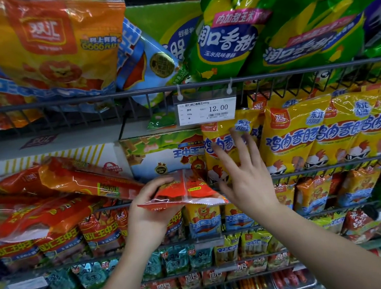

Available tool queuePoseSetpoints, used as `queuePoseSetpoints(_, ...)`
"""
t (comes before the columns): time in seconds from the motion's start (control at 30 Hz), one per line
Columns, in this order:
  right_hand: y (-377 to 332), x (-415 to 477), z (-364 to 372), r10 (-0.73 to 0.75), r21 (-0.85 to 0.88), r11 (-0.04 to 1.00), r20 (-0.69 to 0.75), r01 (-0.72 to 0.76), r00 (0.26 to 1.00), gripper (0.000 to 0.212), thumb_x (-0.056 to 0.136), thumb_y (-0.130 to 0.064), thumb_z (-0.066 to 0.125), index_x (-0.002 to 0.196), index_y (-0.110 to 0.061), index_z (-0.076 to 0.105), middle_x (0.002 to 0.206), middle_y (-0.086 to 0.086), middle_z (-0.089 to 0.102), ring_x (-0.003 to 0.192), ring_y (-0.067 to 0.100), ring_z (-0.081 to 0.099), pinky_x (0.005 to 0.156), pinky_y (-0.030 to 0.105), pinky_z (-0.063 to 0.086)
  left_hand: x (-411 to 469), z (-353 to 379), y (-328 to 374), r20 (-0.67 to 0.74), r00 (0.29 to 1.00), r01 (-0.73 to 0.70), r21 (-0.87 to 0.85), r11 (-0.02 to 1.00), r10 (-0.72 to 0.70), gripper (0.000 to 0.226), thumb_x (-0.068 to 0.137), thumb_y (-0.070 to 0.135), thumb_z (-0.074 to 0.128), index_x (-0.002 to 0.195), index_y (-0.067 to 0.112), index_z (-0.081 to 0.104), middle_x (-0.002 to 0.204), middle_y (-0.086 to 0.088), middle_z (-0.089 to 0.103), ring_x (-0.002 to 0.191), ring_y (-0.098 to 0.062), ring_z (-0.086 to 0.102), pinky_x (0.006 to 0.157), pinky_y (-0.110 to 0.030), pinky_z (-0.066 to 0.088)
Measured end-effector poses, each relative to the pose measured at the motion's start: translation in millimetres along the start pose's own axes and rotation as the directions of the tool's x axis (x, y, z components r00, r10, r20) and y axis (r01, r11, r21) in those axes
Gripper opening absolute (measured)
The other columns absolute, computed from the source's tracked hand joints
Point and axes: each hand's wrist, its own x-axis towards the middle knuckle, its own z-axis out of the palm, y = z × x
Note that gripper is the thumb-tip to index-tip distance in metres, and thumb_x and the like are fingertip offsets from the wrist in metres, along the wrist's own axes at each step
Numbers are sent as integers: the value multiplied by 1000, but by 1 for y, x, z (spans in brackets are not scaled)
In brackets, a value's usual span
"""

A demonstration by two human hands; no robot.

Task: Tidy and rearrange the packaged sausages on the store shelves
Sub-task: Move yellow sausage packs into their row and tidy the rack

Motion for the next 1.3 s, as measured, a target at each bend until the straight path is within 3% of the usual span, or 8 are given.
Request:
queuePoseSetpoints(0.17,0,8,8,46,-103,994,129,-32,991,101,85,-48,71,156,-38,1,165,10,-4,150,41,0,104,56,44,11,-2,0,-14,999,42,-39,998,-43,46,67,-3,84,105,18,70,101,8,72,93,2,68,77,-11,52)
queuePoseSetpoints(0.27,0,12,5,79,-137,989,160,-57,984,112,76,-47,76,155,-42,-3,166,8,-2,151,38,2,98,55,45,19,-3,0,-49,998,40,-11,999,-40,46,67,7,87,105,26,67,100,8,73,93,-3,69,79,-15,54)
queuePoseSetpoints(0.47,5,18,2,77,-146,988,131,-57,988,102,78,-53,72,155,-43,6,164,8,11,148,38,17,87,57,48,34,4,4,-118,992,53,92,994,-42,25,70,27,85,88,30,68,82,22,73,84,7,68,75,-9,50)
queuePoseSetpoints(0.6,8,18,3,40,-66,997,103,-34,994,87,85,-58,63,154,-42,12,163,9,14,148,40,16,88,59,48,47,7,7,-137,989,64,108,992,-49,19,76,24,82,88,26,67,81,21,70,76,12,65,66,-2,46)
queuePoseSetpoints(0.7,9,18,8,33,-34,999,105,-30,994,86,85,-55,65,153,-41,15,163,10,14,148,42,15,87,61,48,55,8,7,-128,990,69,122,990,-53,23,78,31,79,97,25,67,87,23,70,81,14,64,69,-1,45)
queuePoseSetpoints(0.83,11,18,12,24,-11,1000,99,-23,995,85,85,-52,66,154,-42,16,163,9,11,149,41,11,91,61,46,63,8,12,-120,989,104,123,987,-89,22,78,47,70,95,38,61,91,26,67,85,19,59,74,-6,45)
queuePoseSetpoints(1.0,13,16,16,12,20,1000,75,-14,997,83,85,-50,65,154,-41,20,163,9,12,148,42,13,90,63,46,73,12,8,-120,984,147,161,976,-128,8,88,42,66,93,38,60,90,27,64,82,18,56,74,-11,44)
queuePoseSetpoints(1.3,12,14,20,3,53,999,51,-6,999,85,85,-42,67,155,-40,19,164,10,11,148,43,12,93,65,43,99,18,2,-193,946,284,110,953,-259,41,81,50,71,112,22,66,92,21,66,83,9,61,63,-11,45)
